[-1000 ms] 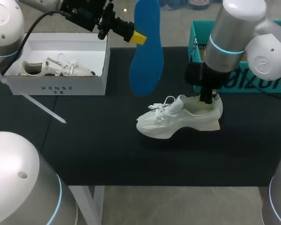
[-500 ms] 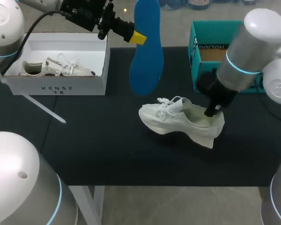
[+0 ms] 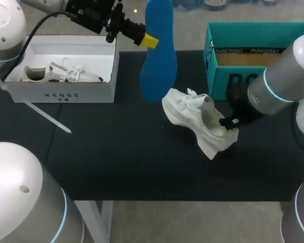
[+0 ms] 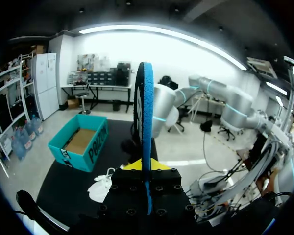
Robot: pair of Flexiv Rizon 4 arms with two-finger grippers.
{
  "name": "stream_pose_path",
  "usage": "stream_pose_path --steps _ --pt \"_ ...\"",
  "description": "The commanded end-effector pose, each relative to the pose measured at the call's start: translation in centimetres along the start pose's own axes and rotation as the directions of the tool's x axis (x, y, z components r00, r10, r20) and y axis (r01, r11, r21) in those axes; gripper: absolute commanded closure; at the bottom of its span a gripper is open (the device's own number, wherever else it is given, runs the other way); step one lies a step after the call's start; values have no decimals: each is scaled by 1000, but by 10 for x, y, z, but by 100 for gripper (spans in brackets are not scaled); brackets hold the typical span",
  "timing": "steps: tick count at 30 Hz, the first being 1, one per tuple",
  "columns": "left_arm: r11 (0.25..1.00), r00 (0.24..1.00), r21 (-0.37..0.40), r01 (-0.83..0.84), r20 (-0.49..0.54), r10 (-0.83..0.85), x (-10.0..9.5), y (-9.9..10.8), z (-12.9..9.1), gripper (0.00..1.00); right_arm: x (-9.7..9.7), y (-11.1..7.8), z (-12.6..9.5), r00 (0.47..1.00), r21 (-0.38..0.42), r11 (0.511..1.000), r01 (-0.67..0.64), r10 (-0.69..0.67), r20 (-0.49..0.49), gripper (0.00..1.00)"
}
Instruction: Take the shoe out of the shoebox, open the shoe tongue, remove and reinsert the insole, then place the shoe into the shoebox
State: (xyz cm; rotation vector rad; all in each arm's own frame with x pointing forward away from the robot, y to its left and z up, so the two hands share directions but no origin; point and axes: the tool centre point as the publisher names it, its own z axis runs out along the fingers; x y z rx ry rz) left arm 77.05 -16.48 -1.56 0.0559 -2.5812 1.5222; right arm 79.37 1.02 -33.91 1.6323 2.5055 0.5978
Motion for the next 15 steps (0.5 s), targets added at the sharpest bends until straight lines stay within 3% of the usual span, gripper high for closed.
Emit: stream_pose_path --steps 1,6,15 --pt "1000 1000 0 0 0 0 0 0 0 100 0 -5 0 997 -78 994 -83 83 1 100" --pt "1000 1000 0 0 0 0 0 0 0 100 7 -11 0 993 -62 991 -118 119 16 100" --pt "1000 1000 0 0 0 0 0 0 0 100 37 -32 2 957 -34 969 -243 245 155 100"
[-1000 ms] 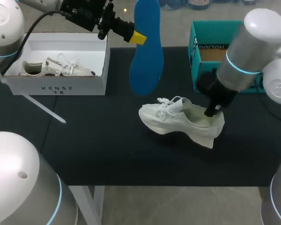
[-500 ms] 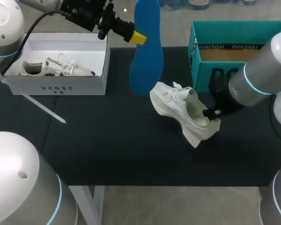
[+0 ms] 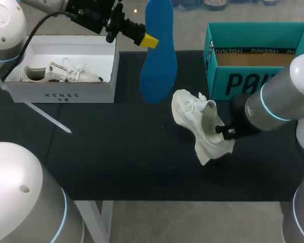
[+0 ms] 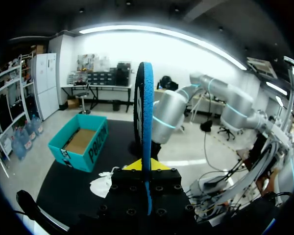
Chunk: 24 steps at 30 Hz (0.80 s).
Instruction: Take the shoe out of the shoebox, open the shoe tongue, remove and reinsert the insole, then place the shoe into the shoebox
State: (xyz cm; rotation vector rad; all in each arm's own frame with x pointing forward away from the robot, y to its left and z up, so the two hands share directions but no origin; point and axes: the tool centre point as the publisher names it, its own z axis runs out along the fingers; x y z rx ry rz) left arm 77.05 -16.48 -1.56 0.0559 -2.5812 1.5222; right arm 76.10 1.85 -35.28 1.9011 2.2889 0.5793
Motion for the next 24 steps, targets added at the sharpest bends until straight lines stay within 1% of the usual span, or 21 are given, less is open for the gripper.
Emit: stream_pose_path --steps 1,7,12,16,20,24 --pt "1000 1000 0 0 0 0 0 0 0 100 18 -7 -5 995 -8 999 -45 46 92 100" --pt "1000 1000 0 0 0 0 0 0 0 100 20 -12 2 987 -9 993 -117 117 109 100" --pt "1000 1000 0 0 0 0 0 0 0 100 22 -15 14 980 9 987 -158 155 126 100" --pt "1000 1000 0 0 0 0 0 0 0 100 23 -17 26 976 32 982 -186 181 118 100" --pt "1000 1000 0 0 0 0 0 0 0 100 23 -14 35 973 39 977 -212 207 104 100" --pt "1000 1000 0 0 0 0 0 0 0 100 22 -8 38 969 37 971 -235 231 88 100"
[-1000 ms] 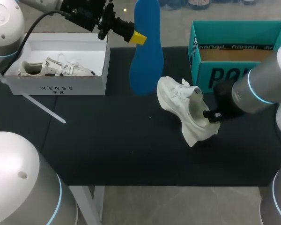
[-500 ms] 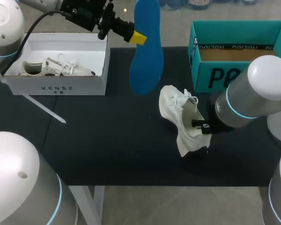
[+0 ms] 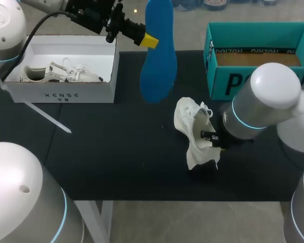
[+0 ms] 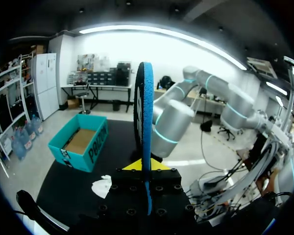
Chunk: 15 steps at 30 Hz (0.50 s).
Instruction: Take the shoe out of the shoebox, open the shoe tongue, remove and reinsert the insole, then place the shoe into the shoebox
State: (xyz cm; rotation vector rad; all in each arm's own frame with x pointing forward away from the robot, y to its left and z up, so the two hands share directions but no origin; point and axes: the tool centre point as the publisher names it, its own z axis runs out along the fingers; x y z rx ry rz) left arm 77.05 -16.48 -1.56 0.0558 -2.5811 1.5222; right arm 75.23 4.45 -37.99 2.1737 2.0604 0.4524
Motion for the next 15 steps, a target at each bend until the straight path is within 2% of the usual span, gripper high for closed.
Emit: stream_pose_path --steps 1,6,15 --pt "1000 1000 0 0 0 0 0 0 0 100 1 8 11 1000 5 1000 -14 15 -15 100" --pt "1000 1000 0 0 0 0 0 0 0 100 1 14 18 999 10 999 -36 36 -14 100" --pt "1000 1000 0 0 0 0 0 0 0 100 5 11 30 999 40 998 -39 39 17 100"
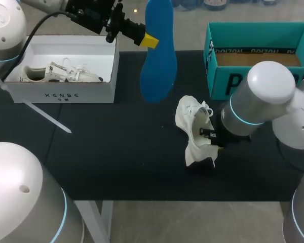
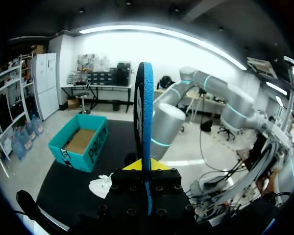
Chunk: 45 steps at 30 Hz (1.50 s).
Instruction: Take the shoe out of the shoebox, open the shoe tongue, remove and reinsert the insole, then place the shoe into the shoebox
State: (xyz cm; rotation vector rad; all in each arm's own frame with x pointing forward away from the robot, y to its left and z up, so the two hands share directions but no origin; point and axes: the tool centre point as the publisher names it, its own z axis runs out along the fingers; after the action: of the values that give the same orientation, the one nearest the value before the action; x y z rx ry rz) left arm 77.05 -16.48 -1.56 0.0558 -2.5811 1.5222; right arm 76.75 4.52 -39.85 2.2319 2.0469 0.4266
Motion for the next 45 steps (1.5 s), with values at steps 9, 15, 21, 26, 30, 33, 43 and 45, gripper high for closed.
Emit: stream_pose_path --steps 9,15,21,26,30,33,43,45 --pt "1000 1000 0 0 0 0 0 0 0 100 5 3 -16 1000 -16 1000 -12 13 13 0" --pt "1000 1000 0 0 0 0 0 0 0 100 -2 8 -41 1000 -24 1000 -7 7 -19 0" --pt "1000 1000 0 0 0 0 0 0 0 100 -10 19 -68 998 -33 999 8 -10 -60 0" --pt "1000 1000 0 0 0 0 0 0 0 100 -11 21 -71 997 -26 999 20 -22 -72 0" --pt "1000 1000 0 0 0 0 0 0 0 100 -11 21 -71 997 -26 999 20 -22 -72 0" --pt "1000 1000 0 0 0 0 0 0 0 100 -11 21 -71 997 -26 999 20 -22 -72 0" --pt "1000 1000 0 0 0 0 0 0 0 100 -11 21 -71 997 -26 999 20 -22 -72 0" --pt "1000 1000 0 0 0 0 0 0 0 100 -11 21 -71 997 -26 999 20 -22 -72 0"
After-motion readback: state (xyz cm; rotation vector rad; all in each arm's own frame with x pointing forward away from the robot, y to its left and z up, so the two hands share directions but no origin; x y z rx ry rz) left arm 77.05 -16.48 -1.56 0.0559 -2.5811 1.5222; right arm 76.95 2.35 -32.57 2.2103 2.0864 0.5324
